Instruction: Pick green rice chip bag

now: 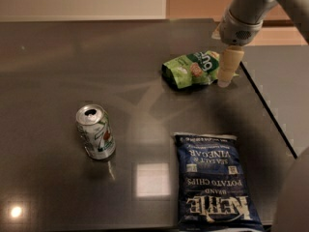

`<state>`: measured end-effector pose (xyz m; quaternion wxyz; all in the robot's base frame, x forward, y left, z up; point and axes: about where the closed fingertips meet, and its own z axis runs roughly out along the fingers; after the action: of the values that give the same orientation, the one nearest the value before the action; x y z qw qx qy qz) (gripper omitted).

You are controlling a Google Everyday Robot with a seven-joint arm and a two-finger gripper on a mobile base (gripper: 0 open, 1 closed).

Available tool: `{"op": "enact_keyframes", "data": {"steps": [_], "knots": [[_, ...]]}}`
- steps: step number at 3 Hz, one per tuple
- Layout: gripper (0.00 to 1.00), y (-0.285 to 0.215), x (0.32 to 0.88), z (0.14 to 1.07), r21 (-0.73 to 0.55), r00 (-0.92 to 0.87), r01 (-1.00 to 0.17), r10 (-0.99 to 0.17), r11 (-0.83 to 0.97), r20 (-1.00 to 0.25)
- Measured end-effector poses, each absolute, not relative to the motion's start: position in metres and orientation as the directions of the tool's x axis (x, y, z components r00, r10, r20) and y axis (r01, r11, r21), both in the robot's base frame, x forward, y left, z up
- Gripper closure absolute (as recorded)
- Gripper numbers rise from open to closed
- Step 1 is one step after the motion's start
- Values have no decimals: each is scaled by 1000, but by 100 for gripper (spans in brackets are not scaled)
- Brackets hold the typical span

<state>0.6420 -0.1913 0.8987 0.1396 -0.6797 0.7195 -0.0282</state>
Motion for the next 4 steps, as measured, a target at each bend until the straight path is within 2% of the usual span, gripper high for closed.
{"op": "enact_keyframes", "data": {"steps": [3,4], "knots": [[0,-155,683,852,-173,63,-984,-990,-40,-129],[18,-146,686,847,-159,82,-985,-989,-62,-124]]}}
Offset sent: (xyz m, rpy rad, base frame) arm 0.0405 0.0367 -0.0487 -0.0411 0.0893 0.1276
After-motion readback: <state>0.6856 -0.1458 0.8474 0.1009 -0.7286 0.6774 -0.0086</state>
